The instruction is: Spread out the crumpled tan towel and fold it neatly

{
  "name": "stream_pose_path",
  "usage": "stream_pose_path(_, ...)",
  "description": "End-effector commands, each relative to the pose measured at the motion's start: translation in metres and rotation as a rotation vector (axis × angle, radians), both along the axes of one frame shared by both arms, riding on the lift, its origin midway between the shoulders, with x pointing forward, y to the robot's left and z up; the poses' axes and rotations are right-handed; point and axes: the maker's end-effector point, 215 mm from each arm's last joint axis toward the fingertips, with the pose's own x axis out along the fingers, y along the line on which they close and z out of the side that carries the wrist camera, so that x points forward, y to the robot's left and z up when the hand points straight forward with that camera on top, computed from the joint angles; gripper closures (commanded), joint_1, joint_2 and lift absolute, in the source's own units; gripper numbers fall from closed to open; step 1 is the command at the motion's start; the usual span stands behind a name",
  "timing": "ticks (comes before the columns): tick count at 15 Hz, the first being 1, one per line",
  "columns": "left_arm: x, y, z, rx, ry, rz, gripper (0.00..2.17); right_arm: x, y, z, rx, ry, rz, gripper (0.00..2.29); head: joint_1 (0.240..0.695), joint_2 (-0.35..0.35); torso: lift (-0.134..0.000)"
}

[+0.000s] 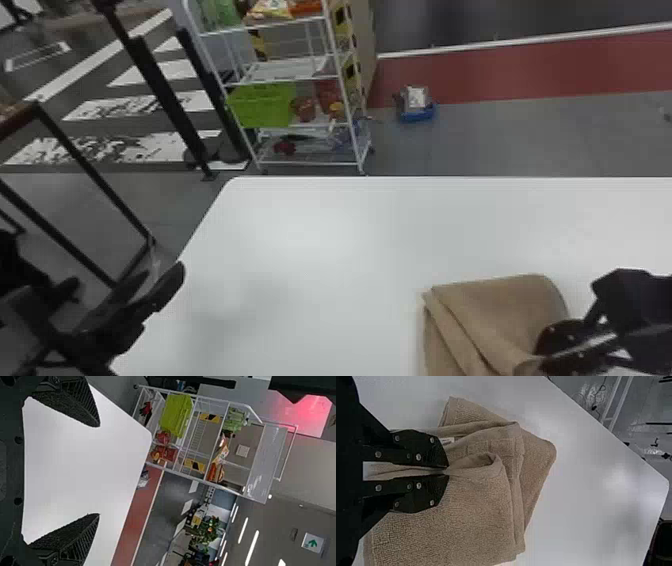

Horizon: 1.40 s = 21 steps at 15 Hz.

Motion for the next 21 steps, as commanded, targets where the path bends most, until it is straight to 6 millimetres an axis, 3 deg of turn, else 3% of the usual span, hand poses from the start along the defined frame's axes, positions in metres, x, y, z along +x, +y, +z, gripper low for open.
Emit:
stream_pose_path(1, 0.0, -0.001, -0.001, -0.002, 0.0, 0.001, 0.08, 0.003, 0.0, 0.005, 0.01, 0.008, -0.008, 1.06, 0.695, 0.35, -0.122)
stream_pose_path(6, -0.003, 0.001, -0.001, 0.001, 0.002, 0.004, 0.08, 0.008, -0.005, 0.003, 0.001, 0.036, -0.056, 1.04, 0.695, 0.35, -0.122)
stream_pose_path(8, -0.004, 0.003, -0.002, 0.0, 0.004, 0.007, 0.08, 0.008, -0.005, 0.004, 0.002, 0.036, -0.056, 0.89, 0.695, 0.35, -0.122)
stream_pose_path(21, -0.005, 0.004, -0.001, 0.002, 0.003, 0.01, 0.08, 0.015, -0.004, 0.008, 0.026, 0.049, -0.071, 0.89, 0.695, 0.35, -0.122)
